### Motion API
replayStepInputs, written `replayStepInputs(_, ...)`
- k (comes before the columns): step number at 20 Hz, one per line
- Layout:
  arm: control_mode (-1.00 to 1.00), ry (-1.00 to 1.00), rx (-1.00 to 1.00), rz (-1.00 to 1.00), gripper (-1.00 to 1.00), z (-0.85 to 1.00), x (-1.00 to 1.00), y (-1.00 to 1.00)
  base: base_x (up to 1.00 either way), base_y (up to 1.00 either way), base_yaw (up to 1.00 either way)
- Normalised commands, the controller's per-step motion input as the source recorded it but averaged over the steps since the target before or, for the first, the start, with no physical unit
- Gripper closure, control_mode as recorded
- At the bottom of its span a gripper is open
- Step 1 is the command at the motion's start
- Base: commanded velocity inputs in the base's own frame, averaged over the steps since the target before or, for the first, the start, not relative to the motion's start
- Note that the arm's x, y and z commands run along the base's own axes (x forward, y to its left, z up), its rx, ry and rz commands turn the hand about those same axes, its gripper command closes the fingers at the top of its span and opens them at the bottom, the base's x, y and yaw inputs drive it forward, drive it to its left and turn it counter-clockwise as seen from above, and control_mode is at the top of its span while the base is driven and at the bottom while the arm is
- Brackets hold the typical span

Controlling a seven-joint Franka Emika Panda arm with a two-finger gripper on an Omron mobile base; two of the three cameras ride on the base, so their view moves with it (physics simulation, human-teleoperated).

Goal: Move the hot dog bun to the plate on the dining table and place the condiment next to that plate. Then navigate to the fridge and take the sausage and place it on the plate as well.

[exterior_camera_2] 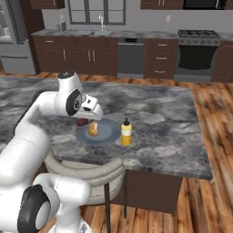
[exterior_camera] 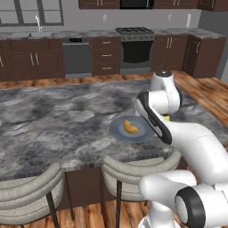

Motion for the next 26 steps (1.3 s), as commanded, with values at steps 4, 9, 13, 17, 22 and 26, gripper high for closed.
replayStepInputs(4, -1.00, -0.08, -0.02, 0.04, 1.00, -0.76, 0.80, -0.22, 0.00, 0.00, 0.00)
replayStepInputs(9, -1.00, -0.02, -0.01, 0.05, 1.00, -0.68, 0.73, -0.19, 0.00, 0.00, 0.00)
replayStepInputs(13, -1.00, 0.00, 0.00, 0.08, 1.00, -0.55, 0.50, -0.12, 0.00, 0.00, 0.00)
replayStepInputs(17, -1.00, 0.00, 0.00, 0.08, 1.00, -0.46, 0.40, -0.03, 0.00, 0.00, 0.00)
replayStepInputs(22, -1.00, -0.01, 0.00, 0.05, 1.00, -0.39, 0.38, 0.00, 0.00, 0.00, 0.00)
replayStepInputs(26, -1.00, -0.02, -0.01, 0.03, 1.00, -0.32, 0.40, 0.00, 0.00, 0.00, 0.00)
